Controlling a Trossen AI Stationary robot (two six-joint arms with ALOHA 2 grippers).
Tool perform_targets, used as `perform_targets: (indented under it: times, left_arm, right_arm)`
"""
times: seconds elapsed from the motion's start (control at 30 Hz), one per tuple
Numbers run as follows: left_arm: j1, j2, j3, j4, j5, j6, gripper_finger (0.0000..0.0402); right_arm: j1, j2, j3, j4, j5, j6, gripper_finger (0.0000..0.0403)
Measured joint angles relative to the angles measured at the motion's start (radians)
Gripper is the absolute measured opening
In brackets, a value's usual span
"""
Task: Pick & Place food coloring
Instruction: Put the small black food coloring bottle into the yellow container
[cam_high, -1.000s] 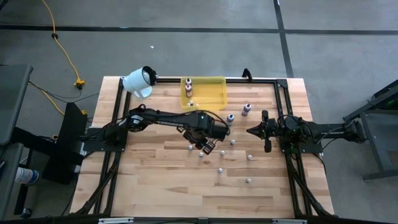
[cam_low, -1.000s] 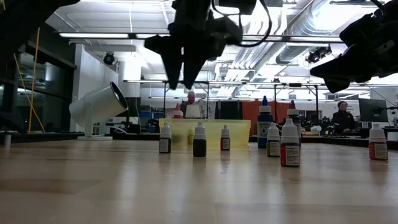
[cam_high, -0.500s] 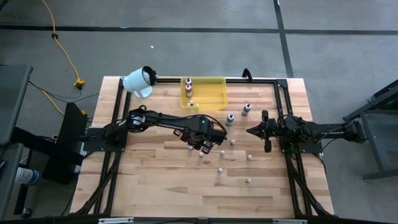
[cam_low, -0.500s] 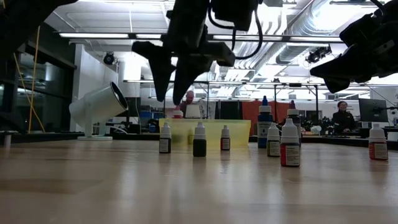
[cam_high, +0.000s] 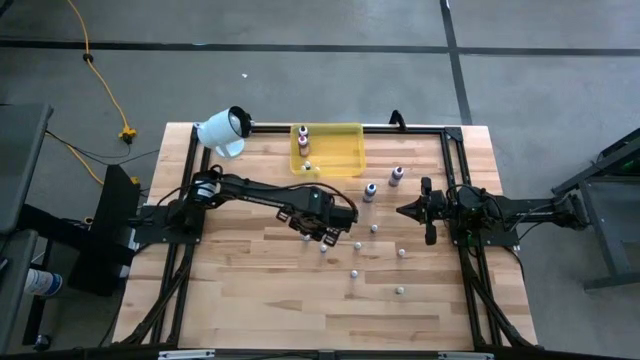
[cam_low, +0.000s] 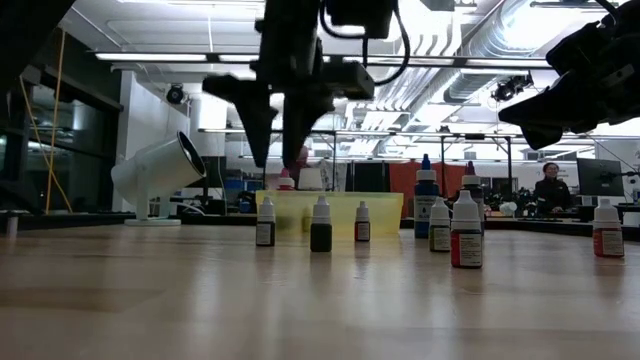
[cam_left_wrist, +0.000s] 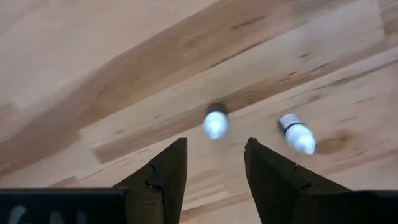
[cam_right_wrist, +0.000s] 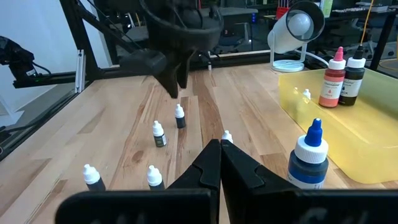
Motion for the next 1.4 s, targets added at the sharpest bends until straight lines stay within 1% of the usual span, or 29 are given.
perform_targets:
  times: [0.1,0.17,0.23,0.57,0.77,1.0,1.13,1.4]
  left_arm:
    - [0.0,-0.006,-0.084,0.105,0.039,-0.023,0.015]
    - [0.0,-0.011,-0.122,0.145,0.063,-0.034,0.015]
    - [0.0,-0.012,-0.145,0.148,0.068,-0.047,0.015]
    - [0.0,-0.013,-0.15,0.149,0.057,-0.038,0.015]
    - [0.008,-0.013,-0.162,0.161,0.033,-0.033,0.015]
    - [0.014,-0.013,-0.192,0.194,0.046,-0.011,0.015]
    - [0.014,-0.013,-0.207,0.241,0.084,0.01,0.015]
    - [0.014,-0.012,-0.217,0.234,0.085,0.018,0.0144]
  right_arm:
    - [0.0,0.0,0.0,0.0,0.0,0.0,0.0]
    - [0.0,0.0,0.0,0.0,0.0,0.0,0.0]
    - [0.0,0.0,0.0,0.0,0.0,0.0,0.0]
    - [0.0,0.0,0.0,0.0,0.0,0.0,0.0]
    - [0.0,0.0,0.0,0.0,0.0,0.0,0.0]
    - [0.0,0.0,0.0,0.0,0.0,0.0,0.0]
    - [0.0,0.0,0.0,0.0,0.0,0.0,0.0]
    - [0.0,0.0,0.0,0.0,0.0,0.0,0.0]
